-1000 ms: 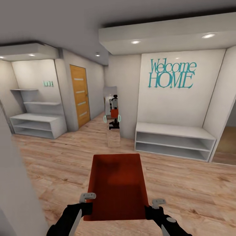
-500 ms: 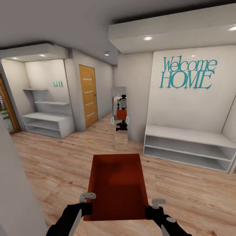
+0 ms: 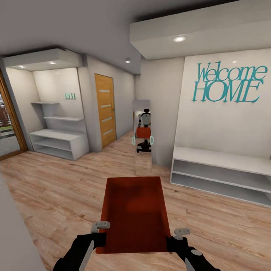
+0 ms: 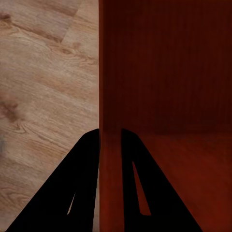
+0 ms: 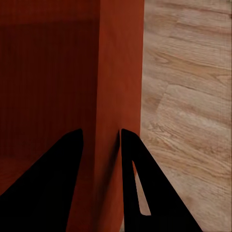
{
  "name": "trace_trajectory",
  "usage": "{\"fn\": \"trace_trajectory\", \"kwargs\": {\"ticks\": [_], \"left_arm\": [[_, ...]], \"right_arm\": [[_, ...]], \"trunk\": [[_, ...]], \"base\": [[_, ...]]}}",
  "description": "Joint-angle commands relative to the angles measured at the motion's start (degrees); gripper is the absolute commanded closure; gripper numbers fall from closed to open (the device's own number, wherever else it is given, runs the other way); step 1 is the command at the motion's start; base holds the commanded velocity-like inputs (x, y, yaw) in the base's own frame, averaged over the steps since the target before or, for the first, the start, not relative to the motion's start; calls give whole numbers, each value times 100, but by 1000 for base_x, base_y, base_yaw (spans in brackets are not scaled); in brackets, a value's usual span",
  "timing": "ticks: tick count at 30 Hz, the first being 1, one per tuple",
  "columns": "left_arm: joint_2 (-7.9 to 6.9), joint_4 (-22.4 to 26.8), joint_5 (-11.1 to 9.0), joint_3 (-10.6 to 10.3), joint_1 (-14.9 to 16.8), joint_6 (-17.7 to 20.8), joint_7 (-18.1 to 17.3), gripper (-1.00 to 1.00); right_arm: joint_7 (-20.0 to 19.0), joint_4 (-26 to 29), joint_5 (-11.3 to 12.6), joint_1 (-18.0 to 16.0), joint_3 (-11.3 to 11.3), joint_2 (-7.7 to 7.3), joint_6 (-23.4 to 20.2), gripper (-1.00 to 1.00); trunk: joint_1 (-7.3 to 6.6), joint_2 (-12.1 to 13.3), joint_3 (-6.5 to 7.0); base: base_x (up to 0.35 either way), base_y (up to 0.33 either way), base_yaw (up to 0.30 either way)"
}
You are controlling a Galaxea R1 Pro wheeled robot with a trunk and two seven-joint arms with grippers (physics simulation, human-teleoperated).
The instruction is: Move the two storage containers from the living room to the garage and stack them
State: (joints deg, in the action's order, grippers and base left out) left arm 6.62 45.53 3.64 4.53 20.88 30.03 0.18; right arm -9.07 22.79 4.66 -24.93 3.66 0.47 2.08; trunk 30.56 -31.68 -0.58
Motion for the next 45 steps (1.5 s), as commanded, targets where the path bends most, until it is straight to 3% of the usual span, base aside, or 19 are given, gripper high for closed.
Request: {"fn": "trace_trajectory", "kwargs": {"ticks": [1,16,45], "left_arm": [[-82,70,-65,48,4,29,-35,100],[-82,70,-65,48,4,29,-35,100],[-85,70,-65,48,4,29,-35,100]], "right_arm": [[-241,-20,52,-3,21,-12,19,100],[-236,-20,52,-3,21,-13,20,100],[-236,-20,52,-3,21,-13,20,100]], "trunk": [[5,-6,-6],[5,-6,-6],[5,-6,-6]], "base": [[324,0,99],[324,0,227],[324,0,46]]}}
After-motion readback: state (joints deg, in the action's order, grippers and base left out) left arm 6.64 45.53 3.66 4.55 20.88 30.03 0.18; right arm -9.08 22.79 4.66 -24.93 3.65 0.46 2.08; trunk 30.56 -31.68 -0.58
